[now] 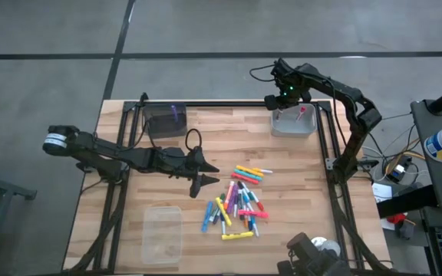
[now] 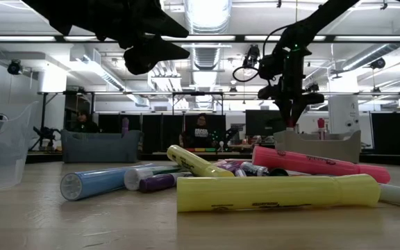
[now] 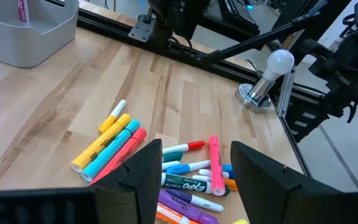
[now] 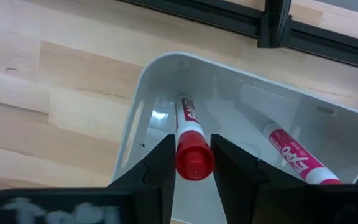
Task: Pick & Place Markers
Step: Put the red marker pen into the gray bin, then put the pink highlighter pen into the black bin
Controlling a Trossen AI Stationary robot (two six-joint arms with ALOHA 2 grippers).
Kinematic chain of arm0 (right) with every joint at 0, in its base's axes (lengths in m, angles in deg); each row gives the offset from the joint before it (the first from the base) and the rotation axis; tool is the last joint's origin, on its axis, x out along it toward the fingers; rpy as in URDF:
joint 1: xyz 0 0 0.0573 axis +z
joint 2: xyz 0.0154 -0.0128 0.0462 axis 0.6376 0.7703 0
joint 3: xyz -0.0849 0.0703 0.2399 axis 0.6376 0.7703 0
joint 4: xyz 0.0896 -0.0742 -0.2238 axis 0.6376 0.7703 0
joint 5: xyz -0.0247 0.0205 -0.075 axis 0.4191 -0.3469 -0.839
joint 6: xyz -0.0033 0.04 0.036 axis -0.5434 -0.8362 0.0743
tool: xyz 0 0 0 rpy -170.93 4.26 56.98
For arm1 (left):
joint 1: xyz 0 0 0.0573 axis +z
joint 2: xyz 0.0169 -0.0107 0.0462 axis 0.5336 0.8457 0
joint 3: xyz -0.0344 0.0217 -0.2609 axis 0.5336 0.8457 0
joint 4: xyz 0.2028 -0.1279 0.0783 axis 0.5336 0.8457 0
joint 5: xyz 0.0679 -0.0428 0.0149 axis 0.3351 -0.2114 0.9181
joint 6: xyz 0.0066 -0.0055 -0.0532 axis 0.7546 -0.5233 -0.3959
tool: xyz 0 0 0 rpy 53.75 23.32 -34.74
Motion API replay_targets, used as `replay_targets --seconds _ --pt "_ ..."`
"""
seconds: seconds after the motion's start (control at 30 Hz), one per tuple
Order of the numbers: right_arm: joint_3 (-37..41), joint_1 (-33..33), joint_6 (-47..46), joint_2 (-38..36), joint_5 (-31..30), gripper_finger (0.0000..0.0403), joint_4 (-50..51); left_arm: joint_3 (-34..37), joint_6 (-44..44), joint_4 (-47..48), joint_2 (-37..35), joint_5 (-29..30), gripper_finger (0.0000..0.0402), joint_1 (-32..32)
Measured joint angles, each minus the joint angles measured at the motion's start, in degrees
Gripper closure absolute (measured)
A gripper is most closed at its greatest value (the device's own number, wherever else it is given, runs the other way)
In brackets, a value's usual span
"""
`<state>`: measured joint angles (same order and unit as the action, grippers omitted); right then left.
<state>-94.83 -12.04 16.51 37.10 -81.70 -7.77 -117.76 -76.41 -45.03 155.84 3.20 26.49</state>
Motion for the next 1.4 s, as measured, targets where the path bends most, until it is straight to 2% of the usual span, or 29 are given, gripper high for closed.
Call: replay_targets --seconds 0.73,1.4 --pt "-2.4 0.0 0.4 -0.1 -0.5 0.025 -0.2 0.0 0.0 0.4 0.0 0.0 0.0218 0.0" --pt "-22.2 0.4 3.7 -0.2 -0.5 0.0232 7.4 0.0 0.0 0.5 0.0 0.0 0.0218 0.0"
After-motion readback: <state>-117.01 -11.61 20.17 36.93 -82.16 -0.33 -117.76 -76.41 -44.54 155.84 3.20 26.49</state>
